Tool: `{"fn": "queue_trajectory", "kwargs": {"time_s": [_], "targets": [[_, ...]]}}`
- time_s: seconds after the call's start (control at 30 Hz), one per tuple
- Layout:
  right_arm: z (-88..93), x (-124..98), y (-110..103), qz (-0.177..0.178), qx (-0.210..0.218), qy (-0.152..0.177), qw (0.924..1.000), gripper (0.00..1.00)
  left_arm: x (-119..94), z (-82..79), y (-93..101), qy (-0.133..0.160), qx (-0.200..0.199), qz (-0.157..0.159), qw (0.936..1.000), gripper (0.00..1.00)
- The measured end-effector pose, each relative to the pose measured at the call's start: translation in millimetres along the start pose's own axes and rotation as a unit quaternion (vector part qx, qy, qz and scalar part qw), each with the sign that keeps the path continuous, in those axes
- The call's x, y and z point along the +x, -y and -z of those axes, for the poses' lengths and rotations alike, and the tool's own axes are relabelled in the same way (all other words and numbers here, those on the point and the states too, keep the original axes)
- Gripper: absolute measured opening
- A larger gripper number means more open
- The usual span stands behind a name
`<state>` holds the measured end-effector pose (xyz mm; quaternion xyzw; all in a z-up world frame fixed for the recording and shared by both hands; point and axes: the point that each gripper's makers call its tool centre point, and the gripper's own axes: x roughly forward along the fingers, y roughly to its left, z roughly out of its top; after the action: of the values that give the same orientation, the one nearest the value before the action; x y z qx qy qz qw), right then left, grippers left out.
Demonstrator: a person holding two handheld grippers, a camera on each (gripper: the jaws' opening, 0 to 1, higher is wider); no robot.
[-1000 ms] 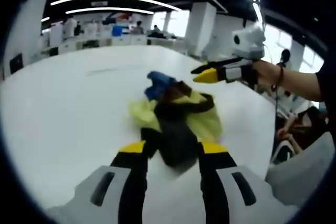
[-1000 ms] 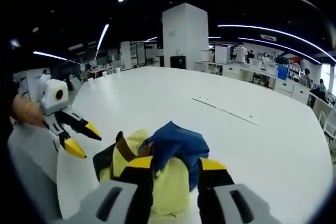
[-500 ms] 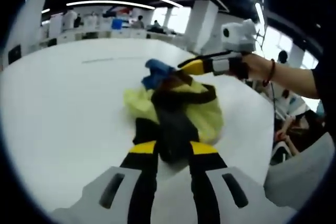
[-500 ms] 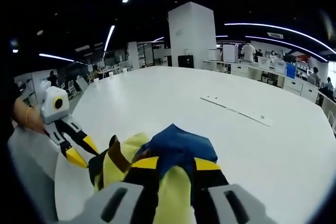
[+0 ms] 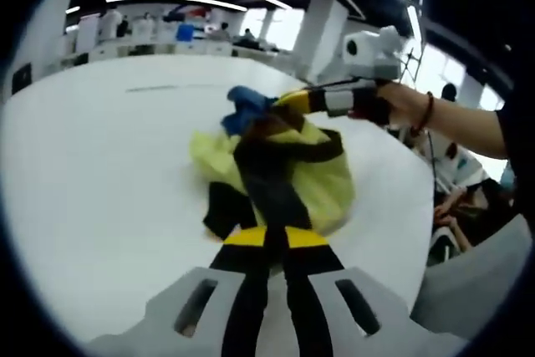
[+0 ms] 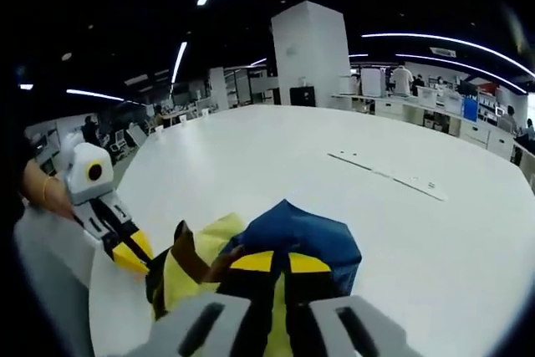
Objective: Fold the garment on the visible template until the final outline fits inside the template.
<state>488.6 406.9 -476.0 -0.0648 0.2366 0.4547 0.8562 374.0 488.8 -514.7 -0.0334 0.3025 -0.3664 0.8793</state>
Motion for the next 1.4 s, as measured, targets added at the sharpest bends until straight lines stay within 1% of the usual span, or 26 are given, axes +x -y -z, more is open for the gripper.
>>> {"fn": "queue_trajectory", "kwargs": {"time_s": [0.13,0.3,0.37,0.5,0.63,0.87,1.13,1.3,1.33,1.4], "targets": [[-2.6,-5,-1,0.001,-0.016,0.0,0.9999,0.0,-1,1.0,0.3,-0.004,-0.002,0.002,1.0,0.0],[-3.7,-16,-1,0.005,-0.036,-0.006,0.9993,0.0,-4,1.7,0.9,-0.007,-0.001,0.002,1.0,0.0],[-4.8,-20,0,0.008,-0.04,-0.006,0.9992,0.0,-6,0.2,1.8,-0.006,0.002,0.001,1.0,0.0],[-7.4,-29,1,0.015,-0.044,-0.007,0.9989,0.0,-12,-5.6,8.6,-0.003,0.014,0.011,0.9998,0.0],[-8.3,-38,2,0.019,-0.049,-0.01,0.9986,0.0,-15,-7.4,8.4,-0.001,0.017,0.006,0.9998,0.0],[-13.3,-55,7,0.038,-0.066,-0.009,0.997,0.0,-29,-23.8,2.6,0.017,0.035,-0.018,0.9991,0.0],[-26.6,-77,11,0.062,-0.075,0.008,0.9952,0.0,-52,-49.7,-4.5,0.049,0.041,-0.041,0.9971,0.0],[-30.4,-85,14,0.074,-0.077,0.012,0.9942,0.0,-65,-65.1,-11.9,0.063,0.056,-0.059,0.9947,0.0],[-30.7,-86,14,0.075,-0.077,0.013,0.9942,0.0,-68,-70.3,-13.3,0.07,0.053,-0.06,0.9944,0.0],[-33.7,-89,16,0.082,-0.077,0.017,0.9935,0.0,-71,-75.7,-14.6,0.073,0.053,-0.059,0.9941,0.0]]}}
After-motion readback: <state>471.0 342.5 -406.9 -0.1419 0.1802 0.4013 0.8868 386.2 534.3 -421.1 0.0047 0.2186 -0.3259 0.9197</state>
